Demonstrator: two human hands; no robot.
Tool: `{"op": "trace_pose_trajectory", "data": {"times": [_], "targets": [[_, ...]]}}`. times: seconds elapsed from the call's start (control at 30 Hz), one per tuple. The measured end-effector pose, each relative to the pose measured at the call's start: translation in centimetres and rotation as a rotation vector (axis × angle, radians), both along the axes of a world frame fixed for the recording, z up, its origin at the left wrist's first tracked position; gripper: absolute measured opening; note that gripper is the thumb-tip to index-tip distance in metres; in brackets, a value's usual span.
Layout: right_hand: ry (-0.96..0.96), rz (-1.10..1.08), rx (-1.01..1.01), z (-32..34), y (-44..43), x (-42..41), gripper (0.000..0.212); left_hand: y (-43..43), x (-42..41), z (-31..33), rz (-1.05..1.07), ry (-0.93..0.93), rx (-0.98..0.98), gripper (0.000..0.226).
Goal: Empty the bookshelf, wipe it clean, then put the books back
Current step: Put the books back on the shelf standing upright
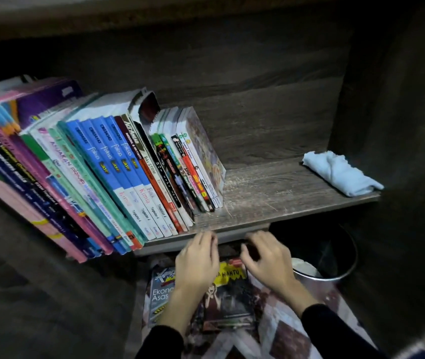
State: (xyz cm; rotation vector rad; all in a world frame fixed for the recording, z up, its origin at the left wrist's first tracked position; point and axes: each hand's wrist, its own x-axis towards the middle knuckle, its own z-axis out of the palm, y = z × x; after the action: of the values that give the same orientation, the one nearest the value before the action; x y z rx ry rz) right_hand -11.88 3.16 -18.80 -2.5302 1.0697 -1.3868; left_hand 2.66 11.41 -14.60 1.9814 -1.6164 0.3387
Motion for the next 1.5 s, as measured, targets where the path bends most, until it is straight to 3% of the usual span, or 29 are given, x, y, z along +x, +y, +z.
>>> {"op": "trace_pose_trajectory", "data": {"times": [0.1,0.3,0.4,0.53,0.7,0.83,0.97,1.03,1.13,1.27,1.4,1.5], "targets": [[0.171,-0.015,0.173,-3.6,0.3,-1.3,0.024,0.4,0.6,-3.0,0.029,-0.003,0.337,0.023],[0.417,-0.046,0.369,-8.7,0.4,-1.9,0.027,0.1,2.6,-9.5,0.076,-0.011,0.742,0.031],[0.505,-0.05,0.451,-11.3,-0.2,-1.6,0.027,-0.2,3.3,-12.7,0.119,0.015,0.866,0.044],[0.601,0.021,0.631,-15.5,-0.7,-1.1,0.036,-0.4,3.7,-16.7,0.168,0.071,0.959,0.033],[0.731,0.0,0.893,-18.8,-1.5,-0.1,0.048,-1.5,4.2,-20.6,0.201,0.209,1.024,0.035],[0.602,-0.086,1.168,-21.5,-1.5,0.8,0.056,-2.5,4.2,-23.5,0.331,0.483,0.995,0.049],[0.422,-0.129,1.438,-23.4,-1.1,1.9,0.03,-2.6,2.6,-25.3,0.482,1.044,0.878,0.051],[0.318,-0.164,1.506,-24.3,-1.1,2.3,0.038,-2.8,2.5,-25.5,0.602,1.228,0.78,0.051],[0.238,-0.188,1.581,-25.2,-1.3,2.6,0.045,-3.2,3.0,-25.1,0.703,1.38,0.747,0.06],[0.179,-0.214,1.604,-24.9,-1.5,2.2,0.07,-3.0,3.1,-24.5,0.677,1.54,0.695,0.061],[0.1,-0.229,1.648,-23.7,-1.4,1.9,0.06,-2.5,2.6,-24.5,0.64,1.549,0.76,0.064],[0.08,-0.217,1.697,-23.3,-1.4,1.5,0.062,-2.2,2.4,-24.1,0.59,1.678,0.78,0.046]]}}
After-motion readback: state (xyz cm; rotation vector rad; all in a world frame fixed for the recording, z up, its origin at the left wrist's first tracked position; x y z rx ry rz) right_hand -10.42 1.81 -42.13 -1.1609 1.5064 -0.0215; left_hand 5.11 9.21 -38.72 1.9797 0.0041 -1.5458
